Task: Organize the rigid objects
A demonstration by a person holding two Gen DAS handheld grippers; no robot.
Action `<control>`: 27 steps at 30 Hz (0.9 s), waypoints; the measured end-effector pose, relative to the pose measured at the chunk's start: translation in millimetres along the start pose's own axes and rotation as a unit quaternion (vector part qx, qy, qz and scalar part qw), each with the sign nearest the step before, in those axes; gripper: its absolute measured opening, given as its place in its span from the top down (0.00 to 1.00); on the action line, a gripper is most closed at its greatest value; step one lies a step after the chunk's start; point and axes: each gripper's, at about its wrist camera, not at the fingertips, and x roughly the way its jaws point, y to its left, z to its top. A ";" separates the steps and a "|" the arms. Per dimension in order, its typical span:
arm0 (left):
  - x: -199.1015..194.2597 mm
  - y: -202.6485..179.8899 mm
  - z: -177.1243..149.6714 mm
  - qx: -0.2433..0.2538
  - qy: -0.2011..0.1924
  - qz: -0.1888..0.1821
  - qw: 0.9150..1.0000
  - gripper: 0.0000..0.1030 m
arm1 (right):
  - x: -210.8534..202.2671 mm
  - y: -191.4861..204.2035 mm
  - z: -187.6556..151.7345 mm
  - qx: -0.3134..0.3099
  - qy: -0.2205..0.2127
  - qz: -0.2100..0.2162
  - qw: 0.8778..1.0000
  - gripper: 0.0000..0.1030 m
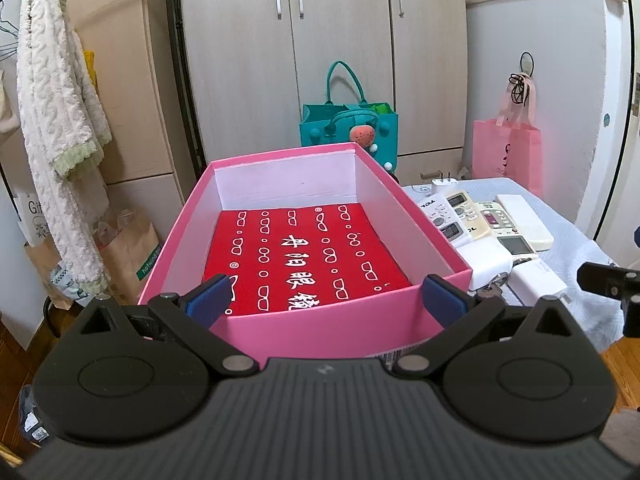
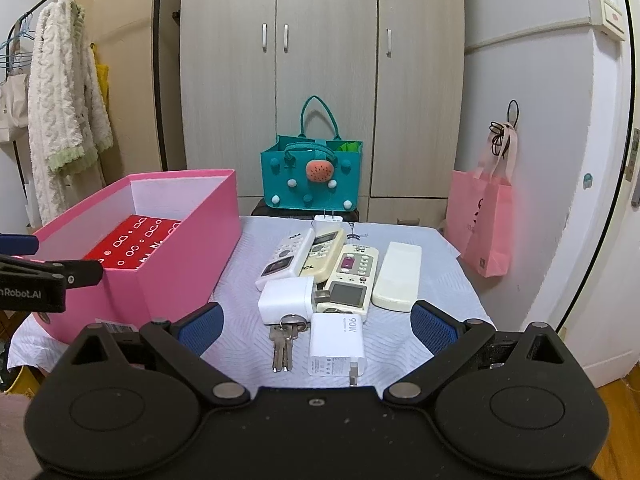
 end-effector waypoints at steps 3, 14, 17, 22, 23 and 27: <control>0.0 0.8 0.5 -0.001 0.000 -0.001 1.000 0.00 | 1.1 -1.8 -0.6 0.004 0.003 -0.001 1.000 0.01; -3.2 -1.6 -0.1 0.003 -0.012 -0.004 1.000 0.00 | 4.0 -4.9 -0.1 0.008 0.005 -0.005 1.000 0.01; -3.3 -2.0 0.6 0.001 -0.017 -0.005 1.000 0.00 | 4.8 -4.9 0.9 0.007 0.003 -0.005 1.000 0.01; -2.7 -0.7 3.5 -0.011 -0.024 -0.006 1.000 0.00 | 3.7 -3.7 5.0 -0.001 -0.013 -0.007 1.000 0.01; -3.0 -0.5 4.2 -0.015 -0.026 -0.005 1.000 0.00 | 3.9 -3.6 6.1 -0.002 -0.016 -0.007 1.000 0.01; -2.8 -1.9 3.7 -0.016 -0.031 0.005 0.999 0.00 | 5.4 -3.3 10.8 -0.006 -0.022 -0.008 1.000 0.01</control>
